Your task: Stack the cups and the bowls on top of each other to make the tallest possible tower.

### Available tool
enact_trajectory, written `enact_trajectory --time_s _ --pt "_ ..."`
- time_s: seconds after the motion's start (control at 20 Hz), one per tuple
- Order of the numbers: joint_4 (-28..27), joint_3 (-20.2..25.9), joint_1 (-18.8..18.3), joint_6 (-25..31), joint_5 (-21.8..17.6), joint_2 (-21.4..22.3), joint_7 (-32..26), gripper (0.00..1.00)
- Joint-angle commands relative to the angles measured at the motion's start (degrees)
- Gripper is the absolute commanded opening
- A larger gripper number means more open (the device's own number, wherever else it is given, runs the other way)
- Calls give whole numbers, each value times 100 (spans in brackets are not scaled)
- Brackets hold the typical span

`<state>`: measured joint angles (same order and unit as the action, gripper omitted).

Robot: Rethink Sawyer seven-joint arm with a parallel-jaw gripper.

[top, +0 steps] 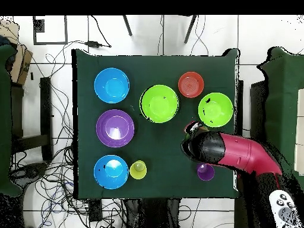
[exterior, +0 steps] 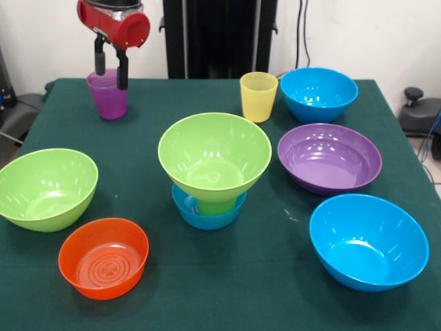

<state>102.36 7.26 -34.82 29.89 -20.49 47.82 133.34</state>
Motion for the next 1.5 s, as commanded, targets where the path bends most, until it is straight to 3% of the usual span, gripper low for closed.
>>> enact_trajectory --time_s 0.05,0.65,1.5 --pt "440 328 86 -153 -339 -304 -389 100" --pt "577 144 152 -172 -347 -290 -179 100" --pt "428 29 168 -560 -616 -706 -89 100"
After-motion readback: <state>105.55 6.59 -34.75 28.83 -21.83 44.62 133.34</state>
